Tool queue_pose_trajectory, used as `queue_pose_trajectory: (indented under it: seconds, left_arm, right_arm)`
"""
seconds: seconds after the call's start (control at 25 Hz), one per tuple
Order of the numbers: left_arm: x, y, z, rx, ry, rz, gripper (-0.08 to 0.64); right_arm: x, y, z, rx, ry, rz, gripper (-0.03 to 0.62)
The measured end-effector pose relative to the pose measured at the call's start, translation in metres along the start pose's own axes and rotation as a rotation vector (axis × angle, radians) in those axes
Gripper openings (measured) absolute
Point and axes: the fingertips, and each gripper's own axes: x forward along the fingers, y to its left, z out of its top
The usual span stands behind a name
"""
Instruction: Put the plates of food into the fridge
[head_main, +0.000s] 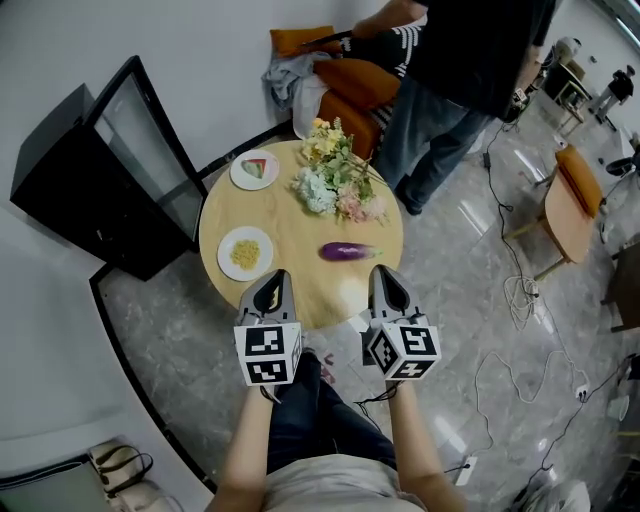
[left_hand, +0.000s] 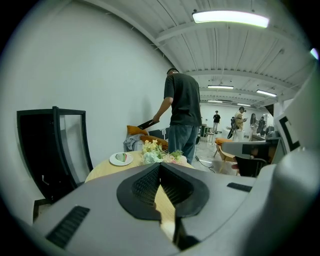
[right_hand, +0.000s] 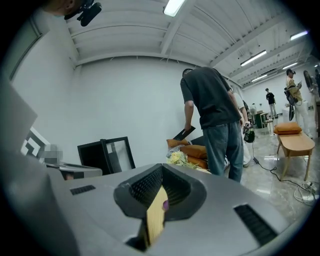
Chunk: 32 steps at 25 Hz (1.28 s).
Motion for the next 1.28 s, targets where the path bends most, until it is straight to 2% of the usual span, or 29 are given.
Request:
queue_pose_trajectory:
  seconds: [0.48,0.84,1.04,1.16,1.2,1.28]
  left_arm:
    - [0.057,0.012,-0.021,-0.002,0.099,-0.061,0.008]
    - [0.083,0.011,-0.041,-0.019,0.151,-0.124,0.008]
    - [0.091,0.013,-0.046,-0.023,0.169,-0.119,0.008]
    - [0.095,0.015,-0.047,-0.020,0.177,-0.100,0.008]
    - [0.095,0.016,-0.047,-0.020,0.183,-0.090,0.008]
    - [0.095,0.016,-0.048,-0.026,0.195,-0.076,0.008]
  right_arm:
    - [0.056,-0.023,-0.038,-0.033,0.115,-0.016,0.012]
    - [0.075,-0.029,-0.074,-0.038,0.229,0.011,0.012]
    - [0.081,-0.034,-0.089,-0.052,0.284,0.080,0.012]
    - [0.086,-0.039,-0.096,-0.094,0.315,0.139,0.016]
    - [0.088,-0.041,-0.100,-0.116,0.335,0.158,0.030]
    - [0.092,-0.047,-0.110,-0.164,0.393,0.186,0.122]
